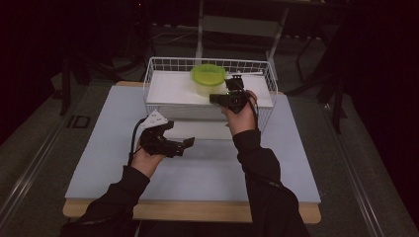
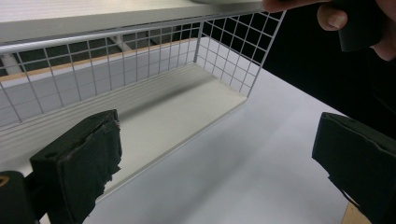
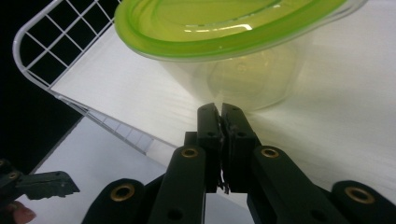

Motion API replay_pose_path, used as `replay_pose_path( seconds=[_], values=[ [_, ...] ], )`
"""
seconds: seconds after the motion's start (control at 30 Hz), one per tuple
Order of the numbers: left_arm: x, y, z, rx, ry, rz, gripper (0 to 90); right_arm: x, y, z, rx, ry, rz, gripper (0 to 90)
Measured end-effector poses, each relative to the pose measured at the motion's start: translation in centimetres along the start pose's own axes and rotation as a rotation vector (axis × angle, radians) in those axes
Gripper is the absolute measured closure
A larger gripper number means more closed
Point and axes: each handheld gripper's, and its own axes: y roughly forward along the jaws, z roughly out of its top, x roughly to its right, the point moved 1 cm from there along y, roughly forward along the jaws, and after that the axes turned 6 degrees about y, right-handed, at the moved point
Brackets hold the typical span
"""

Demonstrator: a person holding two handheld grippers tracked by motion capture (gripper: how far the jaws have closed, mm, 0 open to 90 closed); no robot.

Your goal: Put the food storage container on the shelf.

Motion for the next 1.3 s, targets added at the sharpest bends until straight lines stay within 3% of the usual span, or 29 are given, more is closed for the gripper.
replay_pose_path(
  seconds=[0.1, 0.27, 0.3, 0.33, 0.5, 0.6, 1.0, 1.3],
  values=[
    [0.0, -0.1, 0.0, 0.001, 0.007, 0.005, 2.4, -0.2, -0.5, -0.2, 0.002, -0.01, 0.009, 85.0],
    [0.1, -0.3, 0.2, -0.003, 0.011, 0.004, 2.4, -0.6, -1.7, -1.0, -0.005, -0.036, 0.03, 72.9],
    [0.2, -0.4, 0.2, 0.001, 0.01, 0.001, 2.4, -0.8, -1.9, -1.2, -0.012, -0.049, 0.031, 68.1],
    [0.4, -0.7, 0.3, 0.006, 0.017, -0.005, 2.4, -1.1, -2.5, -1.8, -0.009, -0.066, 0.052, 57.9],
    [0.7, -1.2, 0.4, 0.008, 0.024, -0.008, 2.4, -1.5, -3.5, -2.8, -0.001, -0.1, 0.075, 45.0],
    [0.9, -1.5, 0.3, 0.011, 0.023, -0.014, 2.4, -1.9, -4.5, -4.1, 0.016, -0.17, 0.102, 31.2],
    [2.1, -2.2, -0.7, 0.015, 0.051, -0.056, 2.4, -1.3, -5.3, -8.1, 0.019, -0.235, 0.134, 21.8],
    [2.6, -2.0, -2.5, -0.003, 0.041, -0.097, 2.4, 0.5, -4.5, -11.8, -0.011, -0.256, 0.116, 19.8]
  ],
)
